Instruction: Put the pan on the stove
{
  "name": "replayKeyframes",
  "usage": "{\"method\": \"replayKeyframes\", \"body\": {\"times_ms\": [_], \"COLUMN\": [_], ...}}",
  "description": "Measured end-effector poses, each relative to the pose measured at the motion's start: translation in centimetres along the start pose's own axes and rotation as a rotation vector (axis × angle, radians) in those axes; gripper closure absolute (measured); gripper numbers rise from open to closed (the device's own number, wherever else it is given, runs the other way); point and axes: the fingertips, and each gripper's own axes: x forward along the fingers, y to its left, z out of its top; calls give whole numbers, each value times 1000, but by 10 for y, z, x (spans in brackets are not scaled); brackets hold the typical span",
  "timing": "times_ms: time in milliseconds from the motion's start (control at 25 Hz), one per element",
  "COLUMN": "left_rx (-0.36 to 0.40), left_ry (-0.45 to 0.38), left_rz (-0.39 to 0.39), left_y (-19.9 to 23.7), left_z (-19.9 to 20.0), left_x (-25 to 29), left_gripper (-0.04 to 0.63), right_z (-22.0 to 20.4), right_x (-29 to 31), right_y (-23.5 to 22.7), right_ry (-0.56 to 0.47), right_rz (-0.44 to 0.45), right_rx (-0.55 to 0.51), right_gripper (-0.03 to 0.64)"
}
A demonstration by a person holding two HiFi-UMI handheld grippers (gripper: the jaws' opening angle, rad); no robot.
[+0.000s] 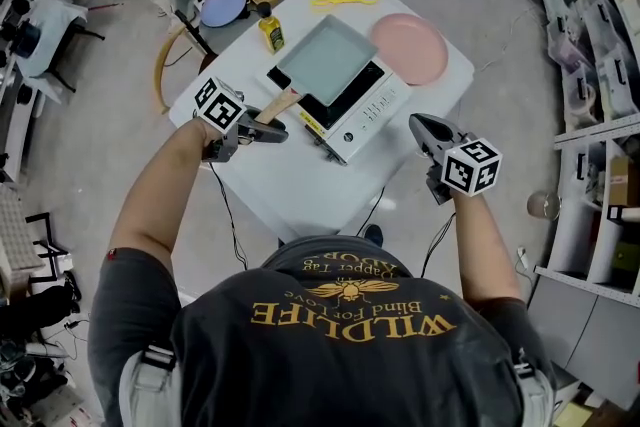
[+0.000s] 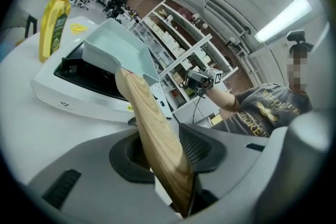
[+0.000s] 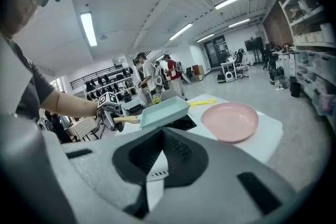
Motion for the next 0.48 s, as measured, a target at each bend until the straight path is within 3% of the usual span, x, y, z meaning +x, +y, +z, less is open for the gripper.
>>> {"method": "replayKeyframes", "body": {"times_ms": [320,480], "left_rx": [-59,-111], "left_ry": [-245,-334], "left_rz": [115,120], "left_y": [15,9], "left_z": [8,3], "left_x": [-27,-35], "left_gripper": [378,346], "right_z": [3,7], "right_x": [-2,-5], "right_y": [3,6], "right_ry": [0,-2], "right_rz": [5,7], "right_rx": [-12,-21], "right_gripper": [617,617]}}
